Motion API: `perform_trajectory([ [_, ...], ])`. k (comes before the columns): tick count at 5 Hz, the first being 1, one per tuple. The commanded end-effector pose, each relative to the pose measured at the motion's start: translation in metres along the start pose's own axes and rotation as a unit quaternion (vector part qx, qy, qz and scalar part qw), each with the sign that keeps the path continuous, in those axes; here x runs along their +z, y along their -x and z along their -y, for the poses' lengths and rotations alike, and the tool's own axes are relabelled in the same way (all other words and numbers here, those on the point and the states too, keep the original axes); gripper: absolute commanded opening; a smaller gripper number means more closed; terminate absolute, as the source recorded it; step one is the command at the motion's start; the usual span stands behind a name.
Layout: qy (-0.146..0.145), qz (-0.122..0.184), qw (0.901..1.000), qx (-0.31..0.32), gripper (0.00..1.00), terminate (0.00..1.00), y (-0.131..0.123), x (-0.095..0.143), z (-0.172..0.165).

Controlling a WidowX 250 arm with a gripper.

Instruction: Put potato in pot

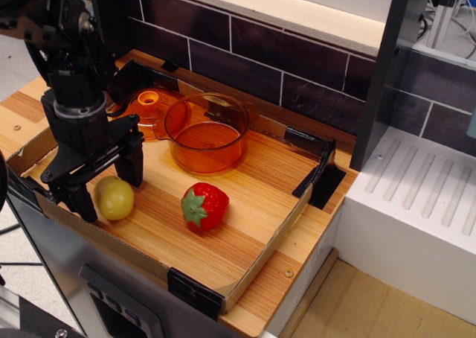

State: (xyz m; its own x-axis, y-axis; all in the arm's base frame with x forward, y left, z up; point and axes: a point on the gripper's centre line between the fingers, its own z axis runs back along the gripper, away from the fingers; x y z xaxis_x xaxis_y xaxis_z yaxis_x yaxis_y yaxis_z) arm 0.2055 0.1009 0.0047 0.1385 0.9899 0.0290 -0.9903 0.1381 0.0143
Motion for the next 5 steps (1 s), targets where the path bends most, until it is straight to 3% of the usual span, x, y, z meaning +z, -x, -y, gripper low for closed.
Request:
perform_trajectory([
  [1, 0.015, 0.001, 0.9998, -0.011, 0.00, 0.00, 0.015, 0.003, -0.002],
  [2, 0.016, -0.011, 0.9997, -0.015, 0.00, 0.00, 0.018, 0.010, 0.000],
  [4, 0.039, -0.063, 0.9973, -0.003, 0.00, 0.00, 0.024, 0.082, 0.003],
  [5, 0.051, -0.076, 0.9958, 0.001, 0.00, 0.00, 0.025, 0.102, 0.010],
])
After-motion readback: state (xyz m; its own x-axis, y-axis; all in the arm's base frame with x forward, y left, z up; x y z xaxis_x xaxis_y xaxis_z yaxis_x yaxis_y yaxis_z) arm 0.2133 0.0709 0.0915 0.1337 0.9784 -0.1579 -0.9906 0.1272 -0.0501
